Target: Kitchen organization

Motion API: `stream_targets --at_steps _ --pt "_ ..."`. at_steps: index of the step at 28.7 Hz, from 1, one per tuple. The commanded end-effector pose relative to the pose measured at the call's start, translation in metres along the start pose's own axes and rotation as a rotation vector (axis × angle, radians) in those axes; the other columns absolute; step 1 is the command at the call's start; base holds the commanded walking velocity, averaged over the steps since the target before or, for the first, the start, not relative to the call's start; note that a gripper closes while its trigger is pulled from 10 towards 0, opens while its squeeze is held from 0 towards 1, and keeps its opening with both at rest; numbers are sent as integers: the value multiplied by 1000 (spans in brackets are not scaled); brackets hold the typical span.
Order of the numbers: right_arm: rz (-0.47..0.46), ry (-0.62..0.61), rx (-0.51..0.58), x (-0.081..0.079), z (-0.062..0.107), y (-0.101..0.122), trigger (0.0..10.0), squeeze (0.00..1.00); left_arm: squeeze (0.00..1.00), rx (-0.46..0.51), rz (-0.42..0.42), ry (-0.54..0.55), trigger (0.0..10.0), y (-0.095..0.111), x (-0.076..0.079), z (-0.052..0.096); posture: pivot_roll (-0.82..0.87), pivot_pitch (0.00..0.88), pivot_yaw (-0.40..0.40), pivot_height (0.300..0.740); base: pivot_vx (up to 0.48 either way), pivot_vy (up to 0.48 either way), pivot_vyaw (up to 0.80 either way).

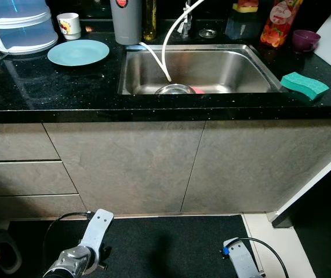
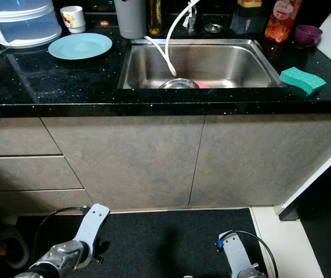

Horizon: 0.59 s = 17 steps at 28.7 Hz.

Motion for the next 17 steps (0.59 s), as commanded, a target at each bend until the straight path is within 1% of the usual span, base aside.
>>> stream_targets --at_steps 1,3,7,13,17 --pt "6 13 -15 -3 0 -5 10000 0 0 -51 52 27 10000 -16 -3 1 86 100 -8 740 0 0 0" --pt "7 14 -16 -3 0 -5 10000 0 0 -57 64 30 10000 -19 -3 1 86 100 -8 740 0 0 0" --pt "6 14 -17 -3 0 -5 10000 0 0 -56 60 29 10000 -17 0 0 91 101 -11 740 0 0 0" --pt "6 16 -16 -2 0 -5 10000 0 0 -64 49 23 10000 -19 0 0 89 106 -10 740 0 0 0" --pt "6 15 -17 -2 0 -5 10000 0 0 -62 57 24 10000 -18 0 0 84 105 -14 740 0 0 0"
Point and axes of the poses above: a point about 5 cm out from each wrist's last joint towards the gripper, its own z axis pointing back from the gripper into the wrist, its own y axis along the axis of the wrist's last joint, x = y × z, the point moved 2 cm from there along -z, pointing out of the wrist towards the gripper, and after that the axes turned 11 degrees about z, right-handed, at the moved point
